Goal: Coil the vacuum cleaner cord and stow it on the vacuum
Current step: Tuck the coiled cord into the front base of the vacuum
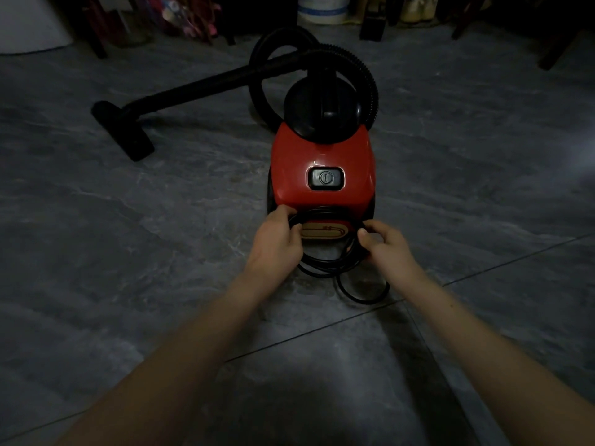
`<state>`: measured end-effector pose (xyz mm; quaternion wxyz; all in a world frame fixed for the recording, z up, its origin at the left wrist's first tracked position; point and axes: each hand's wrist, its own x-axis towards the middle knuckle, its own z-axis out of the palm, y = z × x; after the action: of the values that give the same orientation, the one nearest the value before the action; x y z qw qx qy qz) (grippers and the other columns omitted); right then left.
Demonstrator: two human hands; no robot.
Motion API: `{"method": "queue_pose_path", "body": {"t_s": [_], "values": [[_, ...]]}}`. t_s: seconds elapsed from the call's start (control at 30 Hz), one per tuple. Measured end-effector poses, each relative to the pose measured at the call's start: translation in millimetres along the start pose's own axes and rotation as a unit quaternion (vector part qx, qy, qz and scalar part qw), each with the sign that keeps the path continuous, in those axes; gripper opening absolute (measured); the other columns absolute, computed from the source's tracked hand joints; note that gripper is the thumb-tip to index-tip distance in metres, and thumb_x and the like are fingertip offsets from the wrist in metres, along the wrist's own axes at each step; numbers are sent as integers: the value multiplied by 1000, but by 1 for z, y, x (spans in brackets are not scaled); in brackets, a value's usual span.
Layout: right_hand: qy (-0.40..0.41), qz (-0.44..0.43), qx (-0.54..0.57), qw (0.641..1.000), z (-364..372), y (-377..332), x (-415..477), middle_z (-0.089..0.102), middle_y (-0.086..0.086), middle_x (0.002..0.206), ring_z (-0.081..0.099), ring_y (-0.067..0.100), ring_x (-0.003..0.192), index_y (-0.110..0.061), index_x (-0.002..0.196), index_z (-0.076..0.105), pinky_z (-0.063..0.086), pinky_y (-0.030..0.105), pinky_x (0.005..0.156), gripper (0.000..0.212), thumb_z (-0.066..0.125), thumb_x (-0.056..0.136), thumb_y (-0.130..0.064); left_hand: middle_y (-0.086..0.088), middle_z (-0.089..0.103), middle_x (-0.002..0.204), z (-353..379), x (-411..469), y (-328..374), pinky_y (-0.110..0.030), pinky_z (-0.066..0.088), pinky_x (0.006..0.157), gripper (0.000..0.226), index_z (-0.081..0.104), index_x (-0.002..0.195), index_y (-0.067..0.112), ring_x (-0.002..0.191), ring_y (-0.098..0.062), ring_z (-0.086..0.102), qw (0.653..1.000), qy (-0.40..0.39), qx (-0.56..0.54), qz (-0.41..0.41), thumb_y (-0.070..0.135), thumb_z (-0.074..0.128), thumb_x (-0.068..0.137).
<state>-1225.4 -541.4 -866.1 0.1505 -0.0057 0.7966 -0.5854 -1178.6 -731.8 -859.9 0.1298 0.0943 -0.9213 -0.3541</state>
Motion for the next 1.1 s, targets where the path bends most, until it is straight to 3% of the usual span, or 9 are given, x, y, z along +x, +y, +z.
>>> {"method": "queue_pose_path", "body": {"t_s": [0.13, 0.3, 0.43, 0.5, 0.63, 0.8, 0.9, 1.1], "values": [[43, -72, -97, 992, 7, 0, -5, 50, 1, 118, 48, 10, 106, -7, 127, 55, 32, 12, 85, 31, 50, 99, -18, -16, 65, 103, 0, -1, -3, -18, 36, 72, 24, 55, 115, 2, 94, -28, 61, 1000, 5, -24, -11, 9, 51, 92], [57, -130, -169, 975, 9, 3, 1, 52, 7, 112, 49, 16, 101, -2, 123, 56, 30, 13, 82, 28, 45, 99, -11, -3, 62, 93, 5, -2, -6, -11, 35, 67, 22, 54, 110, 5, 83, -17, 58, 994, 28, -85, -66, 16, 57, 92], [60, -184, -240, 951, 14, 8, 3, 48, 7, 96, 48, 20, 89, 1, 105, 58, 28, 16, 73, 20, 41, 101, -9, -3, 58, 104, 10, 0, -17, -42, 45, 90, 28, 51, 110, 12, 100, -23, 56, 995, 32, -61, -76, 30, 57, 90], [51, -184, -251, 949, 13, 9, 4, 49, 7, 99, 46, 16, 89, 0, 109, 58, 28, 13, 74, 24, 41, 102, -14, -4, 53, 106, 8, 0, -20, -35, 45, 91, 30, 51, 113, 10, 103, -20, 52, 992, 27, -84, -85, 29, 58, 91], [48, -185, -238, 952, 12, 10, 7, 51, 6, 103, 47, 15, 93, -1, 116, 59, 30, 13, 78, 27, 46, 100, -18, 3, 56, 103, 6, 0, -21, -19, 40, 76, 32, 51, 117, 11, 93, -10, 55, 988, 13, -116, -99, 30, 58, 92], [50, -185, -199, 961, 9, 8, 11, 53, 5, 103, 50, 13, 92, -4, 111, 61, 33, 1, 76, 23, 47, 100, -17, 2, 64, 99, 10, 1, -25, -19, 44, 72, 30, 54, 113, 13, 89, -13, 62, 984, 19, -134, -112, 32, 59, 91], [40, -193, -199, 960, 8, 5, 16, 51, 2, 97, 50, 12, 89, -6, 104, 61, 34, 1, 74, 18, 45, 100, -14, 4, 63, 95, 11, 1, -26, -9, 41, 65, 29, 55, 111, 12, 86, -12, 62, 984, 28, -137, -109, 32, 60, 91], [28, -193, -205, 959, 6, 6, 20, 51, -2, 104, 48, 3, 93, -11, 115, 59, 33, -1, 77, 22, 43, 101, -16, 2, 63, 95, 16, 2, -27, -7, 36, 63, 29, 56, 113, 10, 86, -12, 60, 988, 31, -120, -96, 31, 56, 93]]}}
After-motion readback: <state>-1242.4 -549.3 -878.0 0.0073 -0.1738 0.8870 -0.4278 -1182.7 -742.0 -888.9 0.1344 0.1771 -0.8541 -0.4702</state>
